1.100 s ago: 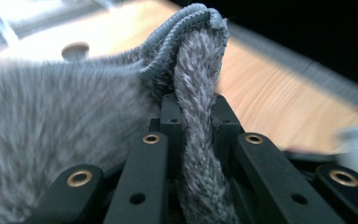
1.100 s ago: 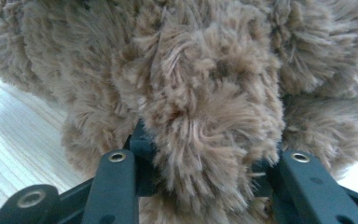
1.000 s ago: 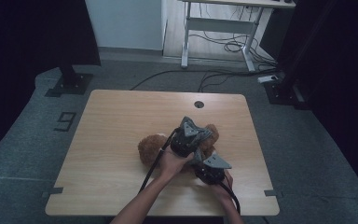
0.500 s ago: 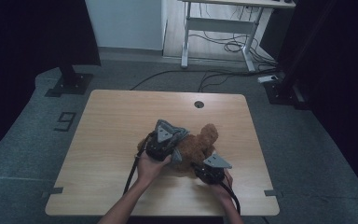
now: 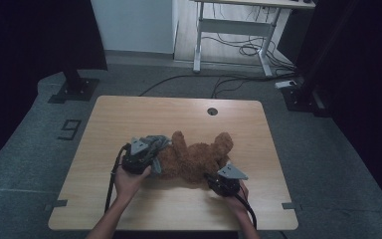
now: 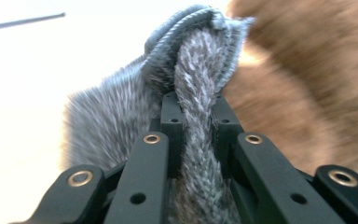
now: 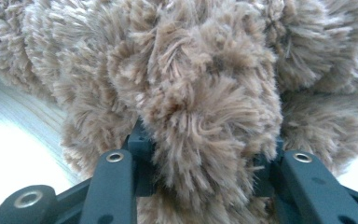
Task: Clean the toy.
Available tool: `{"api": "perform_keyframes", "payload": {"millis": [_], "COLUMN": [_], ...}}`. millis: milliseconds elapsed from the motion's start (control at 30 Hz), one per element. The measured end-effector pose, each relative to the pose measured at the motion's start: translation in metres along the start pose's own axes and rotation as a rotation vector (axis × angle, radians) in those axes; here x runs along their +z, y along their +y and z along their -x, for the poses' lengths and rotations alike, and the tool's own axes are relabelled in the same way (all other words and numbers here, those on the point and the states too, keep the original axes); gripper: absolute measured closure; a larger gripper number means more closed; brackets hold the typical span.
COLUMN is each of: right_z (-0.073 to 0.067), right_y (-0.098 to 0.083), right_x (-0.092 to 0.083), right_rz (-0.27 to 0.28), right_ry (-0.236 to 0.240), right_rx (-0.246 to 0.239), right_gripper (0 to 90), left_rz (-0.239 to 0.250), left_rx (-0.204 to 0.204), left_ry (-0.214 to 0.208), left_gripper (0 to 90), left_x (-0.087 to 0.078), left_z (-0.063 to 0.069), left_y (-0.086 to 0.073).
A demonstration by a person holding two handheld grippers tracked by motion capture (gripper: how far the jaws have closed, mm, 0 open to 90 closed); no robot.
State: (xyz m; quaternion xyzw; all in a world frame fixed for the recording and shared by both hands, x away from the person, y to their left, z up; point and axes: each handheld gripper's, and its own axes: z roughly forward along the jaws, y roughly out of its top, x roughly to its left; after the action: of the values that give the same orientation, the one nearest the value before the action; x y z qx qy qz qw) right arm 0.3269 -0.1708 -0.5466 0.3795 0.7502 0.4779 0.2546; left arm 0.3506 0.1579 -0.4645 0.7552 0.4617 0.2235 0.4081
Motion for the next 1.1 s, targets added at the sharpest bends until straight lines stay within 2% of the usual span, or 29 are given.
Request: {"api": "perform_keyframes", "payload": {"millis": [33, 100, 167, 333, 367, 467, 500, 567, 633, 733, 800, 900, 967, 1100], "right_z": [0.000, 0.000, 0.000, 0.000, 0.000, 0.000, 0.001, 0.000, 0.000, 0.000, -0.001, -0.002, -0.002, -0.001], "right_y": [0.000, 0.000, 0.000, 0.000, 0.000, 0.000, 0.000, 0.000, 0.000, 0.000, 0.000, -0.001, -0.001, -0.001], "right_x": [0.000, 0.000, 0.000, 0.000, 0.000, 0.000, 0.000, 0.000, 0.000, -0.001, 0.000, -0.001, 0.000, 0.000], "right_rz": [0.000, 0.000, 0.000, 0.003, 0.002, 0.003, 0.004, 0.004, 0.004, 0.004, 0.006, 0.007, 0.004, 0.005], "right_ry": [0.000, -0.003, -0.002, -0.005, -0.003, -0.001, -0.001, 0.000, -0.002, -0.002, -0.005, -0.008, -0.011, -0.007], "right_rx": [0.002, 0.001, 0.003, 0.004, 0.000, 0.001, -0.001, -0.001, -0.001, -0.001, 0.001, 0.002, -0.001, 0.000], "right_gripper": [55.0, 55.0, 55.0, 55.1, 55.0, 55.1, 55.1, 55.0, 55.0, 55.0, 55.0, 54.9, 54.9, 54.9], "left_rz": [-0.004, 0.009, 0.042, 0.128, 0.145, 0.146, 0.137, 0.117, 0.073, 0.007, -0.045, -0.124, -0.120, -0.119], "left_rx": [-0.032, -0.068, -0.049, 0.027, 0.051, 0.111, 0.124, 0.141, 0.164, 0.178, 0.183, 0.162, 0.158, 0.204], "left_ry": [-0.011, -0.039, -0.055, -0.131, -0.148, -0.182, -0.200, -0.218, -0.234, -0.247, -0.253, -0.262, -0.253, -0.190], "left_gripper": [79.4, 79.4, 79.4, 79.4, 79.4, 79.4, 79.4, 79.3, 79.3, 79.1, 78.9, 78.8, 78.9, 79.3], "left_x": [-0.001, -0.005, -0.013, -0.026, -0.026, -0.017, -0.009, 0.006, 0.028, 0.055, 0.076, 0.108, 0.114, 0.111], "left_z": [-0.006, -0.010, -0.003, 0.036, 0.048, 0.081, 0.094, 0.111, 0.132, 0.150, 0.161, 0.167, 0.167, 0.166], "left_y": [-0.003, -0.003, 0.007, 0.048, 0.060, 0.085, 0.094, 0.103, 0.110, 0.112, 0.107, 0.093, 0.088, 0.089]}}
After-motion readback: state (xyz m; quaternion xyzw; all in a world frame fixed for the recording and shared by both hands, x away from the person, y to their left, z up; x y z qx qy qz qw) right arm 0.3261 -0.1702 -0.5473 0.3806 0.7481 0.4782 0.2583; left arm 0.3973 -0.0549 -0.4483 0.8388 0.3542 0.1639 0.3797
